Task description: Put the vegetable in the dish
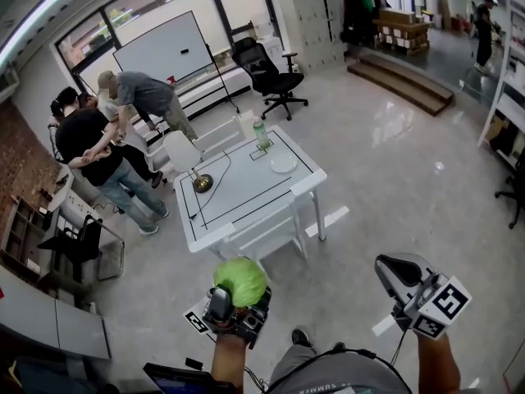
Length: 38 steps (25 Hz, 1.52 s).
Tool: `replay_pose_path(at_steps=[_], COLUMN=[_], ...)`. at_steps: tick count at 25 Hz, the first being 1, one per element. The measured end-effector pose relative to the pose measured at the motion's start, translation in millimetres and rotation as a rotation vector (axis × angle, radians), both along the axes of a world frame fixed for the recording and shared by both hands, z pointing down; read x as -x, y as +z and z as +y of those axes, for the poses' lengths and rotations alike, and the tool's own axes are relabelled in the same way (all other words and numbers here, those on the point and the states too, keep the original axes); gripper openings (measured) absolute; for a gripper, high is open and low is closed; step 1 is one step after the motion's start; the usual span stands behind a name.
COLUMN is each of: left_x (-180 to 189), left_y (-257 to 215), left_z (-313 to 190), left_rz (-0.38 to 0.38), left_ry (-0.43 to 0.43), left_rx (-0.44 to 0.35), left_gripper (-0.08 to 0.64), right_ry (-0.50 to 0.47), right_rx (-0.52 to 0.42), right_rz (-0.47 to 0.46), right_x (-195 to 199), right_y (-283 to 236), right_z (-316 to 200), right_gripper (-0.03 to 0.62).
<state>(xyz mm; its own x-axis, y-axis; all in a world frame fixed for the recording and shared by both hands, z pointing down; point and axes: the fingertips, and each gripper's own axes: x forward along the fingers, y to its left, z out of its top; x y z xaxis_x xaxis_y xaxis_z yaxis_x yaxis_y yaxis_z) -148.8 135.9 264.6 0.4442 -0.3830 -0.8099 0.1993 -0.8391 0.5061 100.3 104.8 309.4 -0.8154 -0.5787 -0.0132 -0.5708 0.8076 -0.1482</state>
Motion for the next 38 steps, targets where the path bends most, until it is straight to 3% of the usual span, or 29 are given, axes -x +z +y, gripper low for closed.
replay_pose_path(at_steps=[11,25,38], left_x=[23,73,57], left_y=[-8,4,18], left_z=[-81,-175,-264], left_rz=[-0.010,-0.029,-0.039], left_ry=[0.041,0.114,0.096], left_rx=[0.005,0.034,0.089], left_gripper=[0.328,0.328,0.328], right_ry=[0.056,0.110,0.082], right_rx=[0.003,-0.004,0.029], right_rz=[-0.018,-0.018,-0.017], right_x=[18,79,67], right_y=[0,5,13], right_z=[-68,-141,-227], right_gripper=[0.006,0.006,0.006])
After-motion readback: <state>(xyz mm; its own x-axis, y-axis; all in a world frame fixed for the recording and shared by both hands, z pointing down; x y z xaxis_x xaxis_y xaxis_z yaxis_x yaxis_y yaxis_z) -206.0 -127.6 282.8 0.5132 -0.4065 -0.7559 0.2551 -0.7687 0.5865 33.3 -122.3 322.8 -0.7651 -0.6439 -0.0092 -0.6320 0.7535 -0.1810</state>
